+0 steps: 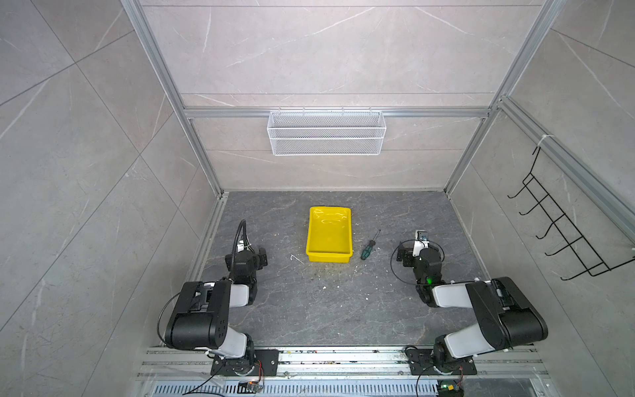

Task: Put the screwdriver in the bin
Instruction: 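Reach the right gripper toward the green-handled screwdriver while the left arm lifts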

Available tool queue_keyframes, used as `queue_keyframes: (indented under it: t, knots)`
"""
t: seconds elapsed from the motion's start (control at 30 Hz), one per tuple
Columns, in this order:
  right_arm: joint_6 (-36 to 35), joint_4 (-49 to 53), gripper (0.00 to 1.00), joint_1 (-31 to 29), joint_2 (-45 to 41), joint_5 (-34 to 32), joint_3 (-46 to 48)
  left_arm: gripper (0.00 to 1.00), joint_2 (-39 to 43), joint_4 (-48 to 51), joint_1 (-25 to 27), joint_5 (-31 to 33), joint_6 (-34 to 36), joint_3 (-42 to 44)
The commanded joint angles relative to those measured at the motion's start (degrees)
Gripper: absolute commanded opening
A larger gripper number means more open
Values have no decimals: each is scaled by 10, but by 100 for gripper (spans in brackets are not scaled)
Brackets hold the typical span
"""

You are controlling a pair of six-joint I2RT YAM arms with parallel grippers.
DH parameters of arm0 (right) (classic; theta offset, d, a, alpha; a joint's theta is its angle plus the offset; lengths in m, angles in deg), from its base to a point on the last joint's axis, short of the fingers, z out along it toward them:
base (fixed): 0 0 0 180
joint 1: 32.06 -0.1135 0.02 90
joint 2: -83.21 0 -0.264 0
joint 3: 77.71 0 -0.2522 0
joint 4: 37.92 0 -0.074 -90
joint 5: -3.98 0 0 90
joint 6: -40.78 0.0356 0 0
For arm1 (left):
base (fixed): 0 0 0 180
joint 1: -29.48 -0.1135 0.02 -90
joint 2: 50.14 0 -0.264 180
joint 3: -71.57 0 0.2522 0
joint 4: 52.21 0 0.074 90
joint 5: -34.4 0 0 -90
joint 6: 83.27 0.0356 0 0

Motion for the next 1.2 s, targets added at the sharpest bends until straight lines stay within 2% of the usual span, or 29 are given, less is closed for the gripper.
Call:
queue_keyframes:
  t: [0.0, 0.07, 0.1, 0.13, 0.17, 0.23, 0.27, 0.3, 0.33, 0.37, 0.43, 0.53, 0.63, 0.77, 0.83, 0.93, 1.03, 1.17]
  knots:
    - [-2, 12, 99, -21, -80, -65, 22, 100, 122, 220, 9, -5, -32, -87]
    - [-9, 48, 99, -45, -150, -98, 26, 100, 179, 384, 10, -2, -117, -151]
    - [12, 92, 99, -54, -188, -119, 17, 100, 200, 438, 11, -22, -154, -174]
    - [66, 190, 99, -56, -239, -140, -14, 100, 221, 503, 11, -66, -183, -203]
    - [156, 344, 99, -56, -284, -160, -70, 100, 239, 540, 14, -123, -189, -217]
    - [368, 659, 99, -56, -308, -217, -201, 100, 265, 560, 26, -199, -215, -211]
    - [421, 754, 99, -56, -293, -240, -249, 100, 275, 564, 31, -224, -232, -200]
    - [452, 802, 99, -56, -274, -255, -276, 100, 279, 572, 32, -234, -238, -193]
    - [512, 868, 100, -54, -246, -269, -310, 100, 283, 592, 33, -235, -240, -190]
    - [525, 900, 100, -51, -217, -256, -337, 100, 283, 618, 33, -221, -240, -190]
    - [466, 875, 100, -52, -170, -200, -362, 100, 283, 663, 33, -177, -241, -187]
    - [458, 825, 98, -66, -122, -122, -368, 100, 286, 705, 28, -83, -303, -167]
    - [468, 756, 96, -96, -89, -69, -352, 100, 298, 692, 28, -79, -303, -156]
    - [492, 752, 94, -138, -9, -23, -387, 100, 297, 698, 27, -69, -313, -155]
    - [503, 780, 87, -151, 38, 2, -421, 100, 296, 711, 27, -51, -328, -155]
    - [510, 781, 73, -159, 80, 44, -440, 100, 299, 726, 26, -29, -342, -156]
    - [531, 763, 67, -159, 104, 71, -440, 100, 300, 751, 26, 8, -376, -154]
    - [545, 755, 59, -159, 141, 97, -463, 100, 300, 749, 26, 14, -377, -155]
